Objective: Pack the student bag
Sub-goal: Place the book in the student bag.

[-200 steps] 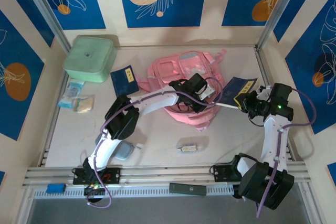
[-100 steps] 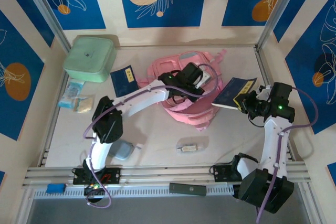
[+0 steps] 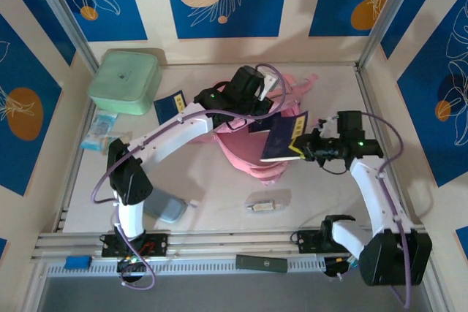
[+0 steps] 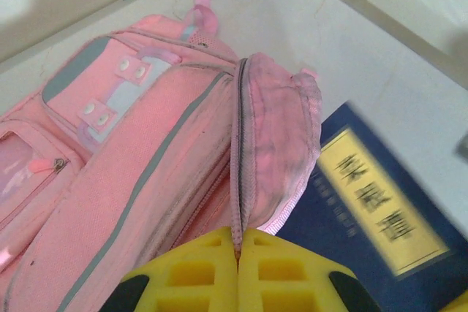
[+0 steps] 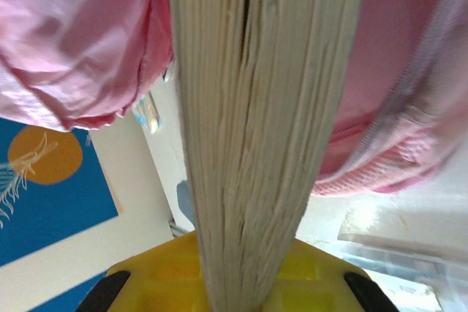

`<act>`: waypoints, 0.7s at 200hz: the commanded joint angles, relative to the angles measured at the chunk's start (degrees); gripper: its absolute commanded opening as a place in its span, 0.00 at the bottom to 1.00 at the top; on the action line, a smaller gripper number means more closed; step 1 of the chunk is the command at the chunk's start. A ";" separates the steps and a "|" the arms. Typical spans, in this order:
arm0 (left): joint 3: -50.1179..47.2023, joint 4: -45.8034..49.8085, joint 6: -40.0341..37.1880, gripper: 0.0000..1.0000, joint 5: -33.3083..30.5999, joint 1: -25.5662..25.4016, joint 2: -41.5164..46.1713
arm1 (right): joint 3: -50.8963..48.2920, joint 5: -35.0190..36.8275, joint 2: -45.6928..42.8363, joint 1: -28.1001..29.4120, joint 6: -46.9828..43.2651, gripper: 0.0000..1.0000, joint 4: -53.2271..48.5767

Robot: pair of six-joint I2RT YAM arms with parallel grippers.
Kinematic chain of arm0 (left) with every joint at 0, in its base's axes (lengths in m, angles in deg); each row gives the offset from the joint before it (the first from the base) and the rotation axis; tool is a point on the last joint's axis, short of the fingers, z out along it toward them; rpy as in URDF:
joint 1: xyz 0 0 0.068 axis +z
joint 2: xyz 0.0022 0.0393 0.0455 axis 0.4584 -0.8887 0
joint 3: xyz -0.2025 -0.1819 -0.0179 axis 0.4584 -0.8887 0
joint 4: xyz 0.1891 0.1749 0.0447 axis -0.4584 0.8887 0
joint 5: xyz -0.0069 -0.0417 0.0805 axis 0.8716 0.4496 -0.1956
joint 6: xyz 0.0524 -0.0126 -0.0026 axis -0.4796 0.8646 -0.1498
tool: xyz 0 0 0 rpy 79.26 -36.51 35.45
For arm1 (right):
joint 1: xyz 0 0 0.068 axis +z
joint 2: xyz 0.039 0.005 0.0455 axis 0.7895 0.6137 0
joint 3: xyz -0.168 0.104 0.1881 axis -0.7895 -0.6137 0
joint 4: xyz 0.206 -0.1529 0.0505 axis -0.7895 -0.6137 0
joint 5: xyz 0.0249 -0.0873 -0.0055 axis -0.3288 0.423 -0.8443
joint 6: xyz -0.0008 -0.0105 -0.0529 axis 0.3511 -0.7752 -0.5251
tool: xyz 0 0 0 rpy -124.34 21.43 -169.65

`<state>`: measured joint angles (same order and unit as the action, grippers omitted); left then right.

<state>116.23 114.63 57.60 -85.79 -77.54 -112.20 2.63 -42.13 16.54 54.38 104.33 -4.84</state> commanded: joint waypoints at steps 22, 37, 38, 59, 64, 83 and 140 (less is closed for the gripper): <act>-1.06 -9.56 3.68 0.00 1.59 0.13 6.25 | -2.69 -2.19 9.90 1.59 6.27 0.00 29.04; -0.48 -9.35 3.64 0.00 1.69 0.13 6.24 | -0.94 -3.49 15.39 2.38 6.10 0.00 33.87; -0.45 -9.34 3.69 0.00 1.68 0.10 6.25 | -0.81 -3.46 15.73 2.44 6.08 0.00 33.96; -0.41 -9.46 3.81 0.00 2.15 0.13 6.71 | 1.43 -2.24 21.36 3.19 5.35 0.01 36.96; -0.51 -9.52 3.90 0.00 2.29 0.13 6.71 | 1.59 -1.54 22.48 3.21 5.36 0.02 37.64; -0.78 -9.27 4.21 0.00 1.47 0.16 7.04 | 3.41 0.37 27.50 3.03 3.68 0.05 36.94; -1.30 -8.50 2.35 0.00 1.09 0.11 7.96 | 2.71 0.33 28.05 -1.66 -0.85 0.36 30.69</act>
<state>114.31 111.70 60.44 -85.14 -77.54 -109.27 5.67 -41.04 47.69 54.77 106.54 29.23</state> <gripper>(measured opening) 0.065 0.316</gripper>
